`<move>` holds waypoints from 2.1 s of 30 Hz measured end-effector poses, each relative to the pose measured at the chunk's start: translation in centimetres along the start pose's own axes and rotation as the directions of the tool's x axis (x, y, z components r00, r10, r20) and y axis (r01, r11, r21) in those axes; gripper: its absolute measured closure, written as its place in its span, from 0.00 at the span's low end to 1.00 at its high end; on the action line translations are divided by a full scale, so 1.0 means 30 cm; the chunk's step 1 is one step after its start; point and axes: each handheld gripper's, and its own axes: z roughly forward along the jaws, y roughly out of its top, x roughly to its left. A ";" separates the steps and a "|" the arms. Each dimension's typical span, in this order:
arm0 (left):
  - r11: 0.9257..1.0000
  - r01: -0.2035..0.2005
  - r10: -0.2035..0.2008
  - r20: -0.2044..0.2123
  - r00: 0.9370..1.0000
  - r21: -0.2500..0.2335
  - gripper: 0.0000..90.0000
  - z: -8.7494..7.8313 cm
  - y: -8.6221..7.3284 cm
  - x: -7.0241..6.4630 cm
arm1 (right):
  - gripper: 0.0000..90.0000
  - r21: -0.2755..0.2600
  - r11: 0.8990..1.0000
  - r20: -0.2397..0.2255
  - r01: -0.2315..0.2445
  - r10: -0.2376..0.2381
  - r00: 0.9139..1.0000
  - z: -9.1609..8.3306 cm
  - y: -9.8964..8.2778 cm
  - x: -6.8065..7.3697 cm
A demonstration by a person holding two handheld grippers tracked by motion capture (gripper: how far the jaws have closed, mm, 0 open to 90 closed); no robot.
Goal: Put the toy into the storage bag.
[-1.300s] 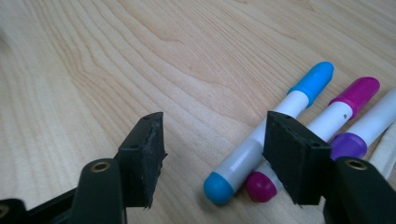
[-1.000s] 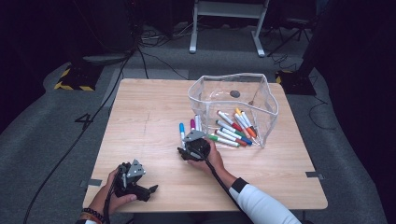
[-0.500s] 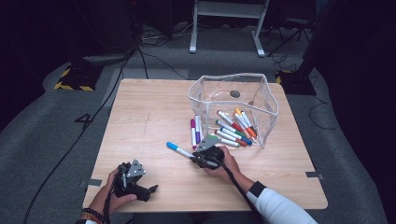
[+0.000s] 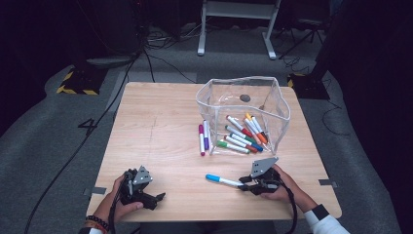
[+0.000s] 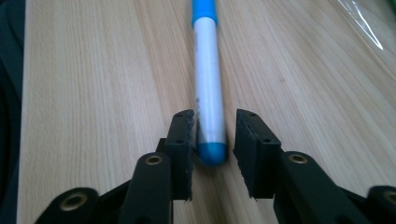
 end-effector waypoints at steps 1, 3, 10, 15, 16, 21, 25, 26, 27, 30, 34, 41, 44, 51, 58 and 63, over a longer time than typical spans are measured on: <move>1.000 0.000 0.000 0.000 1.000 0.000 0.00 0.000 0.000 0.000 | 0.75 0.000 1.000 0.000 0.000 0.000 1.000 0.000 0.000 0.000; 1.000 0.002 -0.002 0.006 1.000 0.001 0.00 0.003 0.003 0.001 | 0.65 0.006 1.000 0.015 0.016 -0.016 1.000 0.004 0.004 0.010; 1.000 0.000 0.000 0.006 1.000 0.000 0.00 0.004 0.004 0.002 | 0.56 -0.019 1.000 0.031 0.008 -0.007 0.999 0.084 0.082 0.020; 1.000 -0.002 0.002 0.007 1.000 0.000 0.00 0.005 0.004 0.002 | 0.58 -0.053 0.998 0.001 0.039 -0.039 0.999 0.154 0.147 0.048; 1.000 -0.002 0.002 0.007 1.000 -0.001 0.00 0.005 0.004 0.002 | 0.58 -0.056 0.997 -0.001 0.045 -0.045 0.999 0.166 0.159 0.052; 1.000 -0.002 0.002 0.007 1.000 -0.001 0.00 0.005 0.004 0.002 | 0.76 -0.070 0.997 0.001 0.042 -0.042 0.999 0.198 0.196 0.055; 1.000 -0.002 0.002 0.007 1.000 -0.001 0.00 0.005 0.004 0.002 | 0.82 -0.071 0.997 0.003 0.036 -0.036 0.999 0.197 0.195 0.053; 1.000 -0.002 0.002 0.007 1.000 -0.001 0.00 0.005 0.004 0.002 | 0.83 -0.061 0.998 0.008 0.029 -0.028 1.000 0.187 0.188 0.053; 1.000 -0.002 0.002 0.007 1.000 -0.001 0.00 0.005 0.004 0.002 | 0.83 -0.061 0.998 0.008 0.029 -0.028 1.000 0.187 0.188 0.053; 1.000 -0.001 0.001 0.007 1.000 -0.001 0.00 0.005 0.004 0.002 | 0.83 -0.069 0.998 -0.026 0.009 -0.011 1.000 0.135 0.146 0.038; 1.000 -0.001 0.001 0.006 1.000 0.000 0.00 0.005 0.005 0.002 | 0.83 -0.114 0.993 0.003 -0.014 0.015 1.000 0.067 0.124 0.027; 1.000 0.004 -0.004 0.000 1.000 0.000 0.01 0.006 0.007 0.001 | 0.83 -0.277 0.961 0.073 -0.015 0.037 0.997 -0.168 0.130 0.029; 1.000 0.003 -0.003 -0.005 1.000 0.000 0.01 0.007 0.009 0.001 | 0.83 -0.331 0.944 0.107 -0.007 0.045 0.993 -0.264 0.139 0.036; 1.000 0.000 0.000 -0.001 1.000 0.002 0.01 0.007 0.009 0.002 | 0.83 -0.386 0.920 0.205 0.066 0.016 0.979 -0.503 0.214 0.038; 1.000 0.000 0.000 0.002 1.000 0.002 0.01 0.008 0.010 0.003 | 0.83 -0.378 0.920 0.310 0.100 0.024 0.950 -0.667 0.330 -0.052; 1.000 0.000 0.000 0.002 1.000 0.002 0.01 0.008 0.010 0.003 | 0.83 -0.355 0.927 0.365 0.121 0.018 0.931 -0.703 0.426 -0.141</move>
